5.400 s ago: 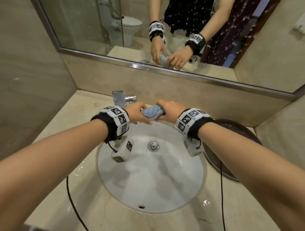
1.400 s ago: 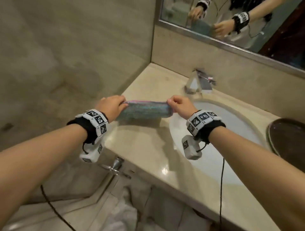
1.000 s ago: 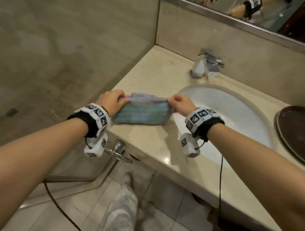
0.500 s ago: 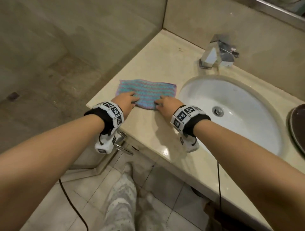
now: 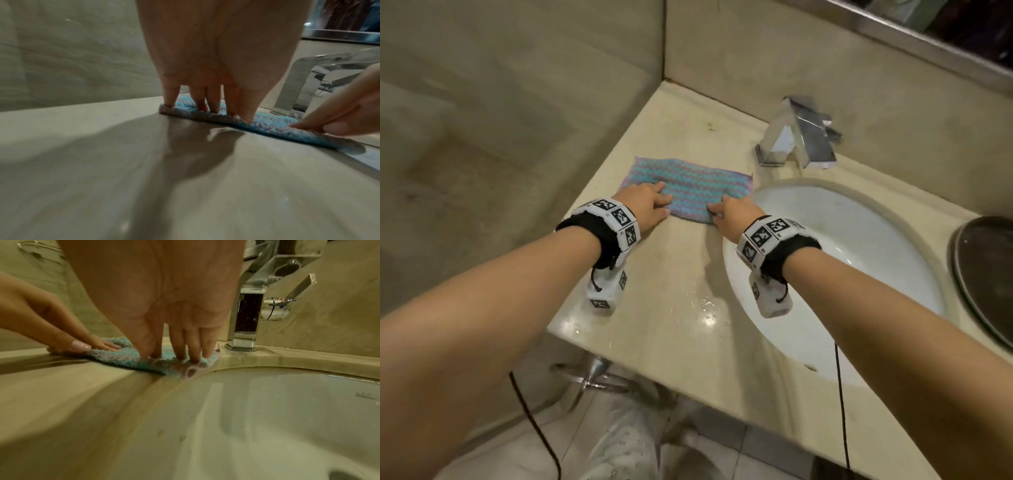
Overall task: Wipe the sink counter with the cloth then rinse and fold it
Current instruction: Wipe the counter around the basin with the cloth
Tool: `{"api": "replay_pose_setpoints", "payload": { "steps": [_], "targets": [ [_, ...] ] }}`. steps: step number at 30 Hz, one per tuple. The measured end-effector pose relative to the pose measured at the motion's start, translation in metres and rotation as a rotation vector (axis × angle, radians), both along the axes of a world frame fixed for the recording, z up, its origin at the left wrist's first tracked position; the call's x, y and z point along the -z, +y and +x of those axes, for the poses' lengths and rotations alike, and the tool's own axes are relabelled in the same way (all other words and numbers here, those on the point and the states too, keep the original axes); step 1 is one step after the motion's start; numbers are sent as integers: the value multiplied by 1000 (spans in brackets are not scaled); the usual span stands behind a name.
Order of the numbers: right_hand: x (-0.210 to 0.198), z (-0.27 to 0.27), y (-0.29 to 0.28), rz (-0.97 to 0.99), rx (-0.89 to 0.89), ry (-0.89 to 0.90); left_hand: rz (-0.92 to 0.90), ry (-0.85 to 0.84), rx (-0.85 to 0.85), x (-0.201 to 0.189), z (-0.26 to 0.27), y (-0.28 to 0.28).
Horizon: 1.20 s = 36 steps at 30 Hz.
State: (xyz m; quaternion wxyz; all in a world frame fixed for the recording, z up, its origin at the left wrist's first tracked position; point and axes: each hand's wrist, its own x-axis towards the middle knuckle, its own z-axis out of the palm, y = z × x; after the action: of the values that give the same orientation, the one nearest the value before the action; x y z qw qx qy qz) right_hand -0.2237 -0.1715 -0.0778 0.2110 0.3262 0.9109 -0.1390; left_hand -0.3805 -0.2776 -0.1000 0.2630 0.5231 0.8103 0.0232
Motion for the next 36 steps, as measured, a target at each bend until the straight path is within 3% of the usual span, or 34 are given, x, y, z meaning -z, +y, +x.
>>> {"api": "replay_pose_setpoints", "payload": {
  "steps": [9, 20, 28, 36],
  "targets": [
    [-3, -59, 64, -8, 147, -6, 23, 13, 98, -1, -66, 87],
    [9, -96, 115, 1, 246, -35, 41, 30, 129, -1, -97, 147],
    [10, -99, 119, -30, 260, -70, -5, 105, 180, 5, -103, 158],
    [7, -83, 94, -42, 208, -98, -30, 109, 173, 4, -90, 130]
  ]
}}
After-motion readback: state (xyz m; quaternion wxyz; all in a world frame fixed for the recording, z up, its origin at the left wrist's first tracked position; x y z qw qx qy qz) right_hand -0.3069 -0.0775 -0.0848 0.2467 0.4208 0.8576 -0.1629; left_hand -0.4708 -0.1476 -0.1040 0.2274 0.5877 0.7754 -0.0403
